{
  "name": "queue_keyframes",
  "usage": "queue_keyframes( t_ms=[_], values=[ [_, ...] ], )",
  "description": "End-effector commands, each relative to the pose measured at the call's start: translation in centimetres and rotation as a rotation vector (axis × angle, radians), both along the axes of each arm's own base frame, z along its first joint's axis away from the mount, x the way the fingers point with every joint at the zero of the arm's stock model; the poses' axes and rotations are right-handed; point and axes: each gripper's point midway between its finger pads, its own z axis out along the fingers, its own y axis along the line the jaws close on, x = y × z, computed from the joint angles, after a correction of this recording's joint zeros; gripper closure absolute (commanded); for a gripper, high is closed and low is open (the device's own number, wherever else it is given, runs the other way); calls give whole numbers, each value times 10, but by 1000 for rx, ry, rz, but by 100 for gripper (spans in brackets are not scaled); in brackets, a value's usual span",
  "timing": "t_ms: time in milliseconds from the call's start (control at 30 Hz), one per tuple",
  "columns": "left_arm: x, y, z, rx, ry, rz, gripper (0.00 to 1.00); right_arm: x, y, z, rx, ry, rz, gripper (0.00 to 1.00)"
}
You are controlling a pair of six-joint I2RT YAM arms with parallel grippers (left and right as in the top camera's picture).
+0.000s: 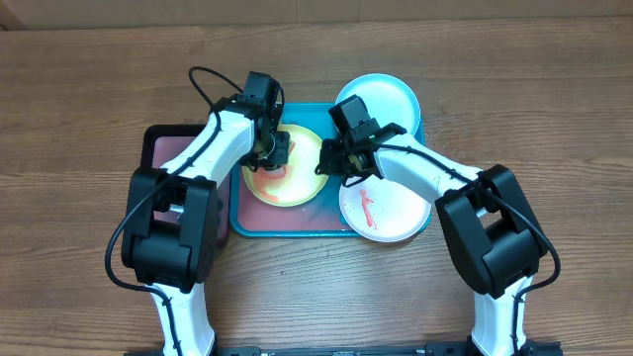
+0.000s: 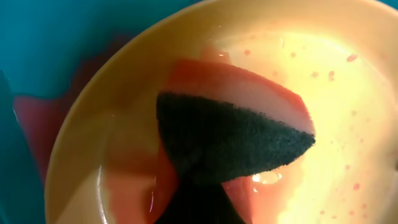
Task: Clean dirty plates on tray and stack at the side
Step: 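Scrub the yellow plate with the sponge while the right gripper holds it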
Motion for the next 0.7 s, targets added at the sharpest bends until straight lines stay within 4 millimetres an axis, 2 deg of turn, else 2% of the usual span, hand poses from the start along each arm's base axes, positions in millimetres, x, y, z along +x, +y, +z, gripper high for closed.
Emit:
queue_keyframes(
  t_ms=[0,67,133,300,400,500,600,667],
  values=[
    [-32,-21,-15,-156,113,-240,96,5,-3,4,2,-14,-12,96],
    [-38,-33,-10,-232,119,-311,96,5,-3,4,3,-16,-12,96],
    [-34,-35,-10,-238,104,-314,96,5,-3,4,3,-16,-12,96],
    [0,-32,-9,-200,-22,-234,96,5,-2,4,9,-12,-9,96],
    [26,-9,-10,-70,-103,-77,96,4,-2,4,9,-12,-9,96],
    [40,36,-9,146,-165,162,96,4,-2,4,10,-10,-13,96],
    [34,70,-5,317,-176,288,96,3,-3,3,10,2,-30,96],
    [25,73,-7,338,-139,281,96,3,-3,3,12,7,-36,96]
  ],
)
